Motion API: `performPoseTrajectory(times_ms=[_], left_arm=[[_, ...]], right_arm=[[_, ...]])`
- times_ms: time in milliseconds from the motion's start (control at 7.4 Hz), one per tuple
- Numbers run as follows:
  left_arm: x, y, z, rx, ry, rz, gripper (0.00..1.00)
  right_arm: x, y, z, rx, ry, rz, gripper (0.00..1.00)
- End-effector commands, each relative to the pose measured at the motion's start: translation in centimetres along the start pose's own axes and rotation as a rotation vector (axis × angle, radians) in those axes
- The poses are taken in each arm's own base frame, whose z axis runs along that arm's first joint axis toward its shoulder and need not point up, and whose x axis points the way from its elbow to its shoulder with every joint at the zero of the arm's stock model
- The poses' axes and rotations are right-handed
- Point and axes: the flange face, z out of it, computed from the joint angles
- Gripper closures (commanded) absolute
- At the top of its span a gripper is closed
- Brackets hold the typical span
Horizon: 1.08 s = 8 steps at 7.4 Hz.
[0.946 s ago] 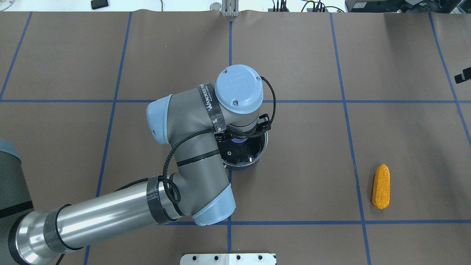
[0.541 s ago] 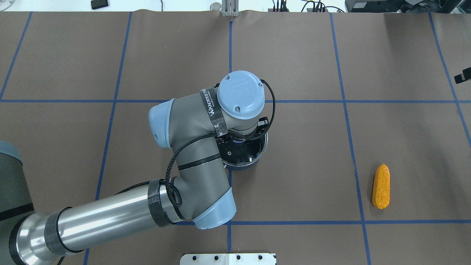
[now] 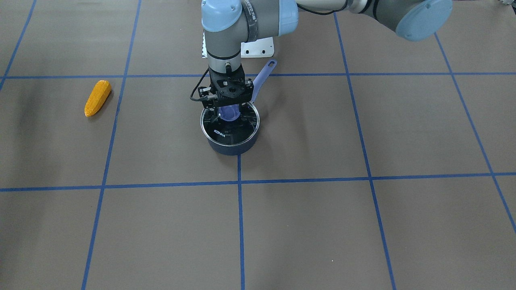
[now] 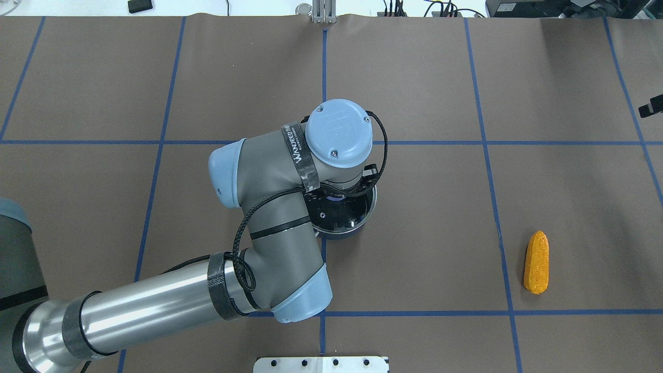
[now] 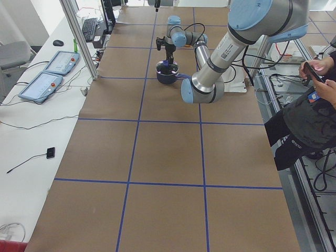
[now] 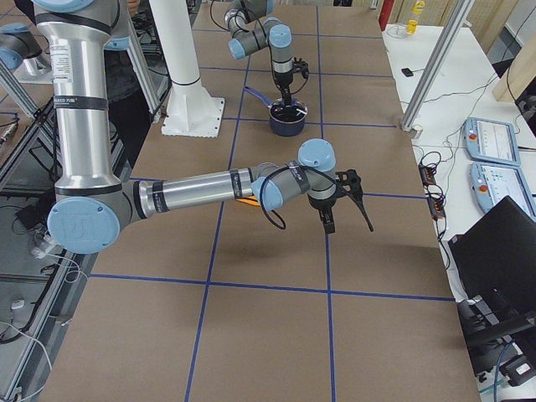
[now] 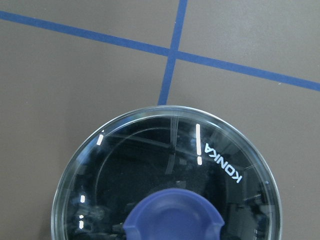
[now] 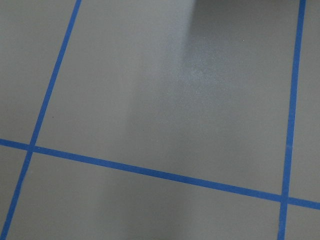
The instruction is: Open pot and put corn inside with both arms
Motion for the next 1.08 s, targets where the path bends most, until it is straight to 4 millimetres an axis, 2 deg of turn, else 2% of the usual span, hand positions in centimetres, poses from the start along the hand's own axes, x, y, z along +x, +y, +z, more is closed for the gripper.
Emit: performPoseTrajectory(times_ms=[0, 270, 405, 541, 676, 811, 946], left_arm=[[0.0, -0.1, -0.2, 0.002, 0.003, 0.000, 0.31], [-0.1, -0.4, -0.4, 0.006, 0.005, 0.034, 0.66], [-0.3, -0.5, -0.4, 0.005, -0.011, 0.031, 0.75], [-0.5, -0.8, -1.7, 0.011, -0.008, 0.038, 0.77], [-1.1, -0.4, -4.1, 0.010, -0.017, 0.060, 0.78], [-3.0, 0.2, -6.9, 0.009, -0.012, 0.109, 0.78], [-7.7, 0.3, -7.9, 0.018, 0.010, 0.178, 0.78]], right_arm=[[0.0, 0.0, 0.0, 0.001, 0.000, -0.001, 0.00], [0.0, 0.0, 0.0, 0.000, 0.000, 0.000, 0.00], [0.0, 0.0, 0.0, 0.000, 0.000, 0.000, 0.00], [0.0, 0.0, 0.0, 0.001, 0.000, -0.001, 0.00], [0.0, 0.0, 0.0, 0.000, 0.000, 0.000, 0.00], [0.0, 0.0, 0.0, 0.001, 0.000, -0.001, 0.00], [0.0, 0.0, 0.0, 0.001, 0.000, -0.001, 0.00]])
